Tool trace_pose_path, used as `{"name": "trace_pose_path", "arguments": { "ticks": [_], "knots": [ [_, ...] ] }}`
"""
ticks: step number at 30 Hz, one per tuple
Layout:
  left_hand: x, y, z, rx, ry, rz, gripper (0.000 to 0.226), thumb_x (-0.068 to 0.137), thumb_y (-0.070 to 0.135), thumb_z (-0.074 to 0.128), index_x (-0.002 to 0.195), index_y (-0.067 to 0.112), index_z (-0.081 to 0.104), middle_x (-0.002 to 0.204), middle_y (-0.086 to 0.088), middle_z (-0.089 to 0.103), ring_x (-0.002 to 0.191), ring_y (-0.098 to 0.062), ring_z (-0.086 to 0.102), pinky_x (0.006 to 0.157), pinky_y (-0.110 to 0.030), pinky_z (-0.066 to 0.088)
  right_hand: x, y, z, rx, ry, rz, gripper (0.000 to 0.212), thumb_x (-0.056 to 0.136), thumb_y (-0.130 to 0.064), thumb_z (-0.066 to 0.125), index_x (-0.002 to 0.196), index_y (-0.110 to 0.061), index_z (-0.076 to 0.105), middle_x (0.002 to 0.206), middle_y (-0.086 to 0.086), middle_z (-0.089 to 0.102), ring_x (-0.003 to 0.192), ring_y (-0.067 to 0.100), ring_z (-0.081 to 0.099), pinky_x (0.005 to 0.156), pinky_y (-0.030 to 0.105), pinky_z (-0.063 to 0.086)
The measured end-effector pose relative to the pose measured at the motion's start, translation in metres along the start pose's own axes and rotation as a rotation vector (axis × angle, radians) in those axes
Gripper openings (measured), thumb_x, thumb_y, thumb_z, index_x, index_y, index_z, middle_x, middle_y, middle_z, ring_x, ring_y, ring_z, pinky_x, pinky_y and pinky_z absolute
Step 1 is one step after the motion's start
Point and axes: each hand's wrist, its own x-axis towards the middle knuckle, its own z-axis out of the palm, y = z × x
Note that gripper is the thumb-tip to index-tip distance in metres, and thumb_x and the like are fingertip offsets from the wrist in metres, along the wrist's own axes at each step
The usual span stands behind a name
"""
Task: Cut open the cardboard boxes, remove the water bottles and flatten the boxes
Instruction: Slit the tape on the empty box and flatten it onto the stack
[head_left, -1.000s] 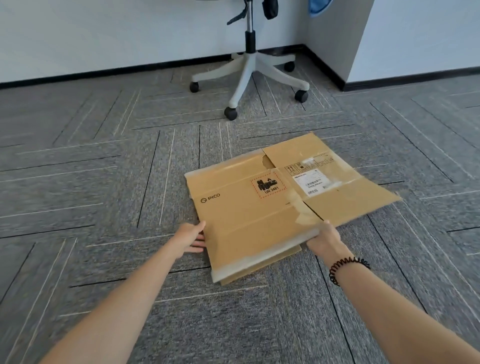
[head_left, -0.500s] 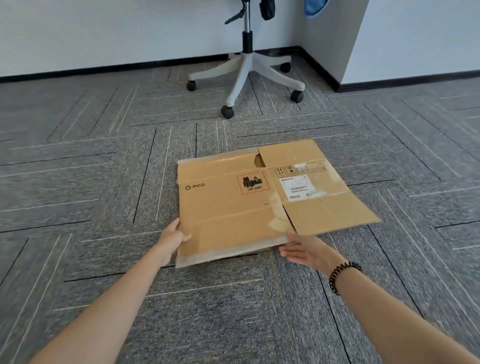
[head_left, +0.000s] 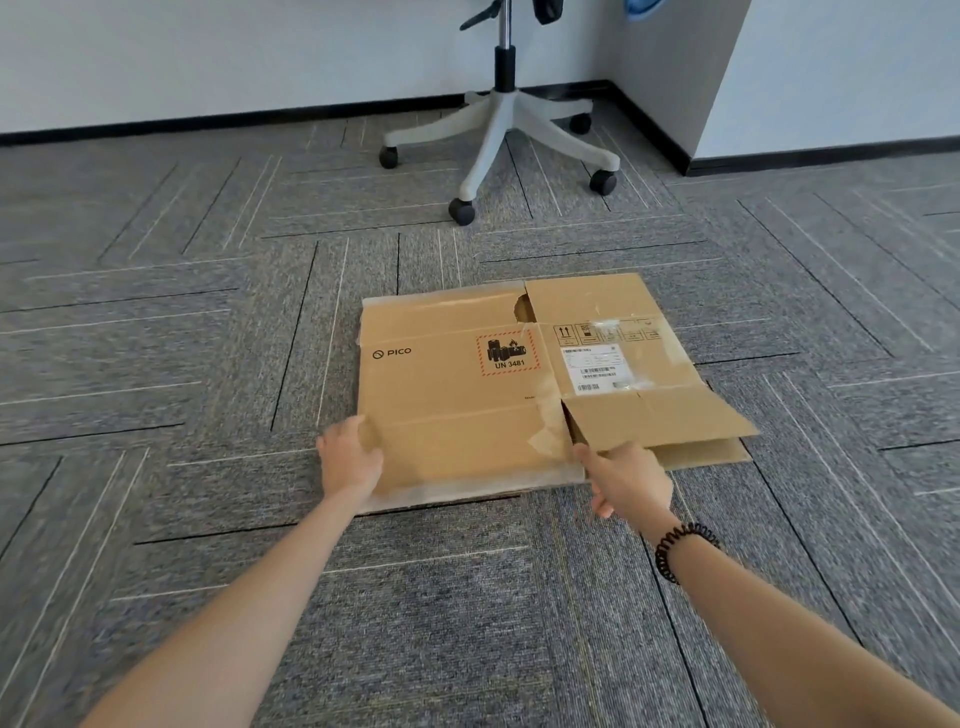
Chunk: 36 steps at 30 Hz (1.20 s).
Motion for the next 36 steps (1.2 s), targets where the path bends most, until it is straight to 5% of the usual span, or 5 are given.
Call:
{"name": "trace_pose_path", "arguments": {
  "ticks": [4,8,17,30,36],
  "knots": [
    [-0.014,0.014,0.012,0.268,-0.067,0.364,0.055,0.094,0.024,0.06,0.146,0.024,0.042,0.158,-0.001,0.028,0.146,-0.022,0.022,0.12,-0.047,0.017,-0.007,-0.008,-0.006,-0.242,0.493,-0.275,0.07,0.098,-0.059,0.016,0.049,-0.019,0.047,0.043,-0.004,0.046,0.039,0.012,0.041,0.045,0.018,0.028],
    [-0.031,0.018,0.032,0.419,-0.33,0.579,0.068,0.098,0.055,0.038,0.154,0.036,0.006,0.16,0.008,-0.017,0.148,-0.013,-0.015,0.121,-0.045,-0.005,0.001,-0.015,-0.012,-0.142,0.663,-0.36,0.042,0.102,-0.042,0.028,0.079,-0.015,0.05,0.068,-0.003,0.051,0.053,0.016,0.046,0.048,0.021,0.021],
    [-0.038,0.012,0.047,0.612,-0.42,0.531,0.068,0.097,0.065,0.016,0.15,0.039,-0.017,0.156,0.006,-0.032,0.144,-0.014,-0.029,0.122,-0.046,-0.006,0.026,0.019,0.021,-0.417,0.171,-0.385,0.025,0.093,-0.011,0.047,0.116,-0.018,0.057,0.119,-0.001,0.048,0.093,0.01,0.043,0.061,0.02,0.046],
    [-0.037,0.061,-0.022,0.172,-0.547,0.45,0.046,0.104,0.025,0.043,0.149,0.029,0.036,0.159,0.008,0.024,0.147,-0.014,0.024,0.12,-0.037,0.015,0.017,-0.047,-0.026,-0.301,-0.157,-0.304,0.023,0.094,-0.003,0.051,0.114,-0.01,0.061,0.116,0.008,0.064,0.097,0.021,0.062,0.082,0.026,0.052],
    [-0.082,0.108,-0.131,-0.025,-0.454,0.374,0.025,0.101,0.027,0.05,0.122,0.028,0.063,0.119,0.013,0.066,0.08,-0.015,0.061,0.074,-0.022,0.046,-0.062,-0.13,-0.088,-0.075,-0.147,-0.331,0.012,0.093,-0.027,0.063,0.096,-0.015,0.061,0.089,0.002,0.069,0.07,0.015,0.064,0.048,0.021,0.042]
  ]
}}
